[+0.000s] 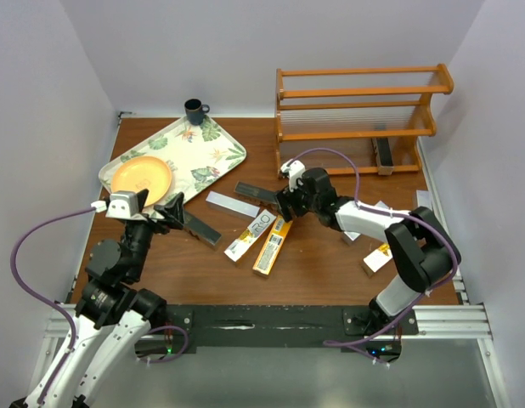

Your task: Place and organize the toothpastes onto the shelf

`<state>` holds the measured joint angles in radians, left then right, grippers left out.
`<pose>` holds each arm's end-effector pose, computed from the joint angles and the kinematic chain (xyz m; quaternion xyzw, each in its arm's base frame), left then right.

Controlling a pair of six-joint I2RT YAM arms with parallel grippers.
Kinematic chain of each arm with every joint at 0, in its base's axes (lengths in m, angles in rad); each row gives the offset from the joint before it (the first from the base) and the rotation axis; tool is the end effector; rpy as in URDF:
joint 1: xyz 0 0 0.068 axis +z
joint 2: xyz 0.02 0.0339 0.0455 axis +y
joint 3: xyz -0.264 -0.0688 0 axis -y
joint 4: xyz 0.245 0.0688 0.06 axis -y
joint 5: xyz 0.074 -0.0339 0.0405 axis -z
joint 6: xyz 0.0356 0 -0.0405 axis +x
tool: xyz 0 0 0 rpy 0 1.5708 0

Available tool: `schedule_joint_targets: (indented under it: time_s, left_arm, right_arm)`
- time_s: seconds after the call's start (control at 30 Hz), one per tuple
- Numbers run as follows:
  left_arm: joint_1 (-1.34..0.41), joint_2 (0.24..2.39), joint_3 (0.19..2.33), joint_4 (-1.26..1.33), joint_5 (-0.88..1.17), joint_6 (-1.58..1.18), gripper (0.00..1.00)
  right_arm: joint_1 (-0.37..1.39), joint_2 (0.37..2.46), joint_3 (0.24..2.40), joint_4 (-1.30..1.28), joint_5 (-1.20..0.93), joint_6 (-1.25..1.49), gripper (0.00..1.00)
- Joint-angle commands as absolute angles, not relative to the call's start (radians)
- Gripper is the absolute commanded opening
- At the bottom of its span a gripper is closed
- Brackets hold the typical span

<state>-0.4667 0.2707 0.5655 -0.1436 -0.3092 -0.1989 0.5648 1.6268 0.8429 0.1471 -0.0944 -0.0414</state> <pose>0.0846 -0.0305 0.3289 -0.0298 0.6537 -0.1500 0.7411 0.2842 0.1841 0.1815 -0.2865 0.8449 0.1570 0.4235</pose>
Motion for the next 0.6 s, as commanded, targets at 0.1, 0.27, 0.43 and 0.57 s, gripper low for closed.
schedule_joint_targets:
  time_s: [0.1,0.27,0.43,0.57]
  left_arm:
    - [-0.462,0.279,0.586,-0.115,-0.288,-0.196,0.98]
    - [-0.460,0.275,0.584,-0.118,-0.288,-0.195,0.98]
    - [-0.460,0.272,0.584,-0.117,-0.288,-0.193,0.98]
    - [-0.460,0.271,0.584,-0.117,-0.287,-0.193,0.98]
  right_arm:
    - [0.571,1.634,0.926,0.121,-0.038,-0.123,0.84]
    - [0.569,1.721,1.020,0.042,-0.106,-0.161,0.83]
    - [0.571,1.784,1.086,0.003,-0.160,-0.178,0.77]
    - [0.569,1.807,1.100,0.003,-0.189,-0.186,0.72]
